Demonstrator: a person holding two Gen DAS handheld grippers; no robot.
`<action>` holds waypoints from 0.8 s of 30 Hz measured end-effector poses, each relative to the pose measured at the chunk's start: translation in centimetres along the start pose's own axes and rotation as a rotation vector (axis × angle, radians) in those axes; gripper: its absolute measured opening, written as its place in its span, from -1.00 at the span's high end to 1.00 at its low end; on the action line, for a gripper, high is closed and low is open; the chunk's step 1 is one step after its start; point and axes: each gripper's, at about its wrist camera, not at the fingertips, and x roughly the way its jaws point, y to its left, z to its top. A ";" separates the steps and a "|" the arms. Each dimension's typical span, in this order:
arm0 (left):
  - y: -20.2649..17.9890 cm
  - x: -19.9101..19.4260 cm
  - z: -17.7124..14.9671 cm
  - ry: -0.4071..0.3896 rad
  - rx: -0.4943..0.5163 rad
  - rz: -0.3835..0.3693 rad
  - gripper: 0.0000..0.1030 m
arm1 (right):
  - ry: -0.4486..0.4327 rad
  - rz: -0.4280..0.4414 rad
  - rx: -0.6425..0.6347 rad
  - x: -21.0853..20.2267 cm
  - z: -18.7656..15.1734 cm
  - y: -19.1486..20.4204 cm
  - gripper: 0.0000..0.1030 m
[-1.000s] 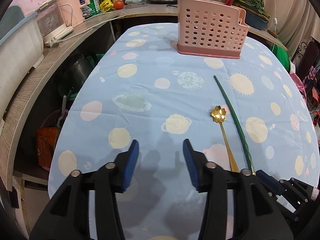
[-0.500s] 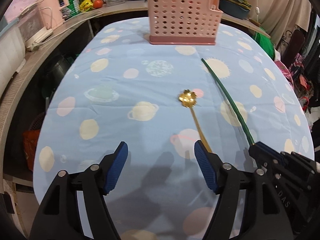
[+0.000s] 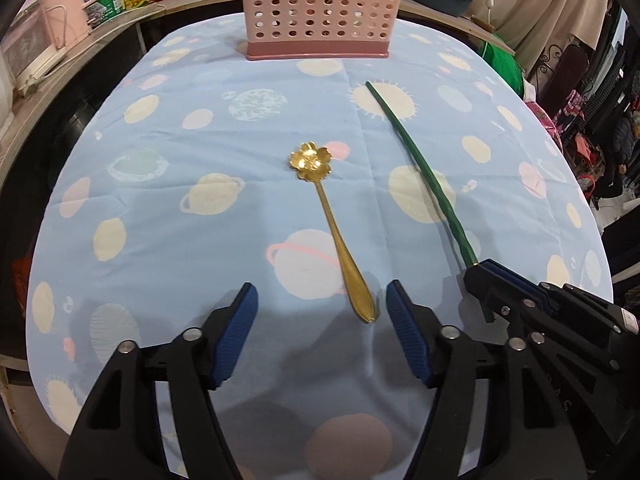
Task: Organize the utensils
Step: 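Grasp the green chopstick with the right tool while the left tool grasps the gold spoon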
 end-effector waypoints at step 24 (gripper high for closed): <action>0.7 -4.2 1.6 -0.097 -0.008 -0.044 0.81 | -0.048 0.035 -0.005 -2.4 1.2 0.4 0.86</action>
